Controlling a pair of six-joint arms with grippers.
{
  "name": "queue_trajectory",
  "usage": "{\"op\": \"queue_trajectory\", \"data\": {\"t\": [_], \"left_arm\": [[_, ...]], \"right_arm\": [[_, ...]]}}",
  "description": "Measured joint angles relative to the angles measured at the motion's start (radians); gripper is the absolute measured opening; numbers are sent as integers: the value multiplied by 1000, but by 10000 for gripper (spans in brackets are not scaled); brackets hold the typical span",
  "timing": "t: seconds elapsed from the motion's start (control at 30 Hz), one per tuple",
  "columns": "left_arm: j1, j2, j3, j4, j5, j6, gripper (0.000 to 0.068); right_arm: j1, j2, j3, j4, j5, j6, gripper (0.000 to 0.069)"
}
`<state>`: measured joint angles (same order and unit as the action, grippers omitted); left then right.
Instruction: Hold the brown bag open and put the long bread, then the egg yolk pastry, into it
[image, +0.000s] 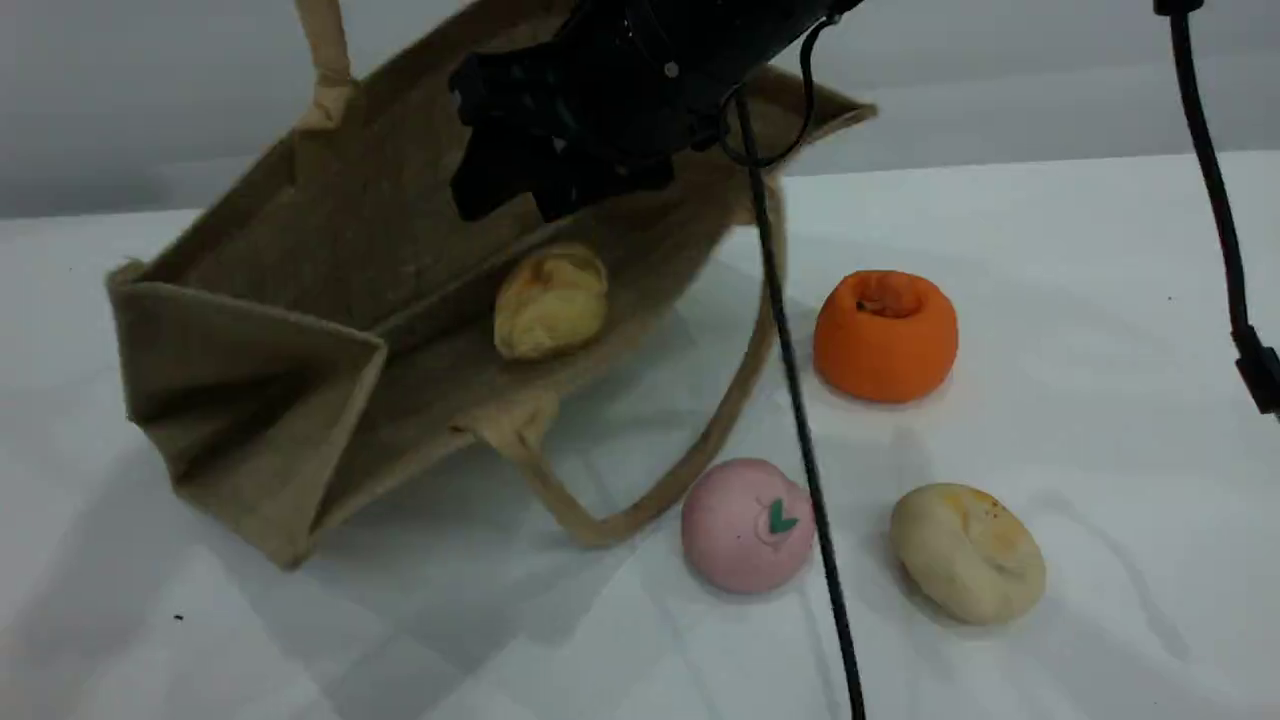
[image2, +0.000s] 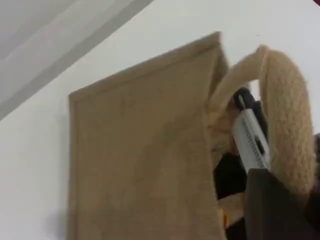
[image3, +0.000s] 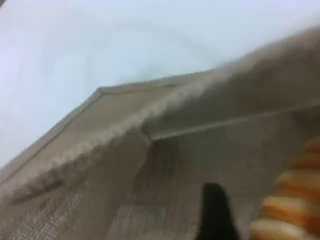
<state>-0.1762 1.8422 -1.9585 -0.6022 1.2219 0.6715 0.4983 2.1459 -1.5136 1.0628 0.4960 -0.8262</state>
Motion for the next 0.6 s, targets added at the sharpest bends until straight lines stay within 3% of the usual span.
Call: {"op": "queue_trajectory", "data": {"t": [0.07,0.17,0.6], "left_arm": [[0,0,0,0,0,0,87],[0,0,0,0,0,1,87],[2,0,0,51,-1,4,87]], "right_arm": [[-1,-16,0,-27,12,7,492],[-6,-50,0,-86,38,20,535],[-200,-170,1,-477,396,369,540]]}}
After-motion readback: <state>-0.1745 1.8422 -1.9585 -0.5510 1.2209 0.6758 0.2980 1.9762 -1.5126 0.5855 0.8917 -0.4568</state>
